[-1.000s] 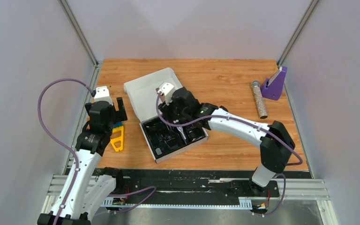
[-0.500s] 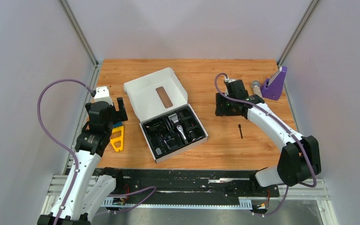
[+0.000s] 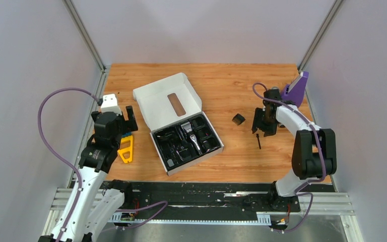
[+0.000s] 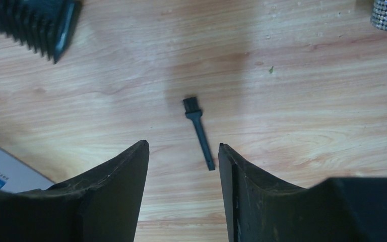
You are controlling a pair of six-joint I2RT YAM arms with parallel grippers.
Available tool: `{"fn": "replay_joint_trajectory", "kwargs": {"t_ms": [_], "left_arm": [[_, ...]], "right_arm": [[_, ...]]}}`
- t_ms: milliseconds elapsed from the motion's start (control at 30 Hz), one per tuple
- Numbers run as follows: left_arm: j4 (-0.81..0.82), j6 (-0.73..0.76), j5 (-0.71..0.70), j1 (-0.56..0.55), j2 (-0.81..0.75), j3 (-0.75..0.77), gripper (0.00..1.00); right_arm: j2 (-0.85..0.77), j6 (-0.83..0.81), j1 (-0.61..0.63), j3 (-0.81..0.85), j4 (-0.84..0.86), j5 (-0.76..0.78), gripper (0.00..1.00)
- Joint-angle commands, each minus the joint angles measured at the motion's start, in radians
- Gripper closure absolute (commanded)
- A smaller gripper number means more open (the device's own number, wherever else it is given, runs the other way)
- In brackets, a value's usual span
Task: Sort the hair-cutting tools
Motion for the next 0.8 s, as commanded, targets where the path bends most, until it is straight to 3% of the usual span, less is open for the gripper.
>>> {"fn": "replay_joint_trajectory", "kwargs": {"t_ms": [0, 267, 767], "left_arm": [[0.015, 0.009, -0.039, -0.035, -0.022, 0.033, 0.0], [0.016, 0.021, -0.06, -0.076, -0.044, 0.033, 0.0], [0.02, 0.026, -0.064, -0.085, -0.059, 0.03, 0.0]], "right_arm": [[0.088, -0.049, -0.017, 0.074, -0.031, 0.031, 0.47], [0.181, -0.125, -0.017, 0.115, -0.037, 0.087, 0.57], [0.24, -0.18, -0.011, 0.091, 0.019, -0.028, 0.64]]}}
